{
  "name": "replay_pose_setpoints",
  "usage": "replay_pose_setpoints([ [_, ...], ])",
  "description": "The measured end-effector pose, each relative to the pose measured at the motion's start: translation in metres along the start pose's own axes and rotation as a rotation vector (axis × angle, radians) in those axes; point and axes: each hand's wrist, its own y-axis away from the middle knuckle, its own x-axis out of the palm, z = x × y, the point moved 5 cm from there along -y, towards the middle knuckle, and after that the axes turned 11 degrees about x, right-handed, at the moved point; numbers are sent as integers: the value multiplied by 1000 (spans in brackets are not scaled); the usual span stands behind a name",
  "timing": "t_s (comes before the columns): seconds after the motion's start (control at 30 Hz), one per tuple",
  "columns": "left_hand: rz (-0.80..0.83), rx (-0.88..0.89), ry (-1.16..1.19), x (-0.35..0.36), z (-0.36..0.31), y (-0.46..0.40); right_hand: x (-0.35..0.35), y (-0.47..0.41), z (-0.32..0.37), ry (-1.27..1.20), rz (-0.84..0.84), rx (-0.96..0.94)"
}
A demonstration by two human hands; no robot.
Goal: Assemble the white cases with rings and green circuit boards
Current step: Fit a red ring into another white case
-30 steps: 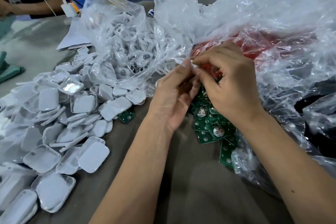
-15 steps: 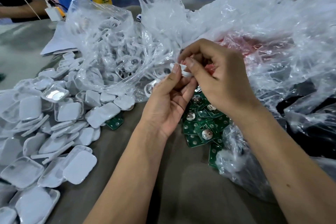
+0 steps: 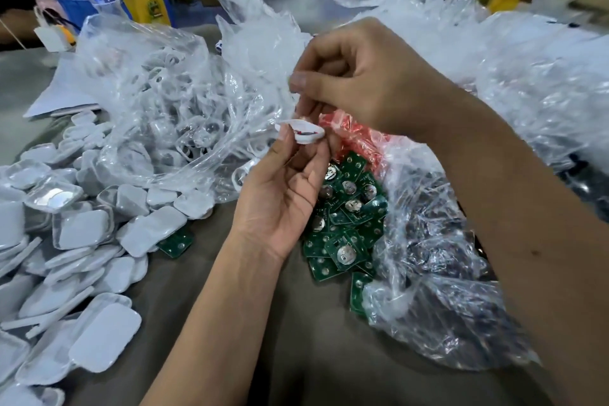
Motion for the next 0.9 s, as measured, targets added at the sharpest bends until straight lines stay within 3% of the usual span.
replay_pose_setpoints([
  [0.07, 8, -19, 39, 6, 5, -5, -20, -16, -8, -41, -102, 52],
  [0.13, 38, -24, 71, 14, 10, -14, -48, -38, -25, 96, -305, 123],
  [0.2, 80, -31, 105, 18, 12, -22, -86, -66, -52, 413, -519, 235],
  [0.27, 135, -44, 109, 17, 11, -28, -119, -93, -81, 775, -581, 367],
  [0.33, 165, -53, 100, 13, 9, -30, -139, -108, -108, 972, -495, 531],
  [0.4, 168, -60, 112, 11, 8, -32, -137, -116, -133, 1046, -297, 619],
  [0.47, 154, -66, 112, 8, 10, -34, -110, -116, -155, 982, -43, 648],
  [0.53, 169, -84, 88, 6, 12, -34, -83, -111, -168, 899, 72, 672],
  [0.83, 179, -72, -27, 5, 15, -36, -68, -112, -183, 760, -18, 553],
  [0.9, 180, -70, -34, 6, 15, -35, -79, -115, -182, 808, -146, 559],
])
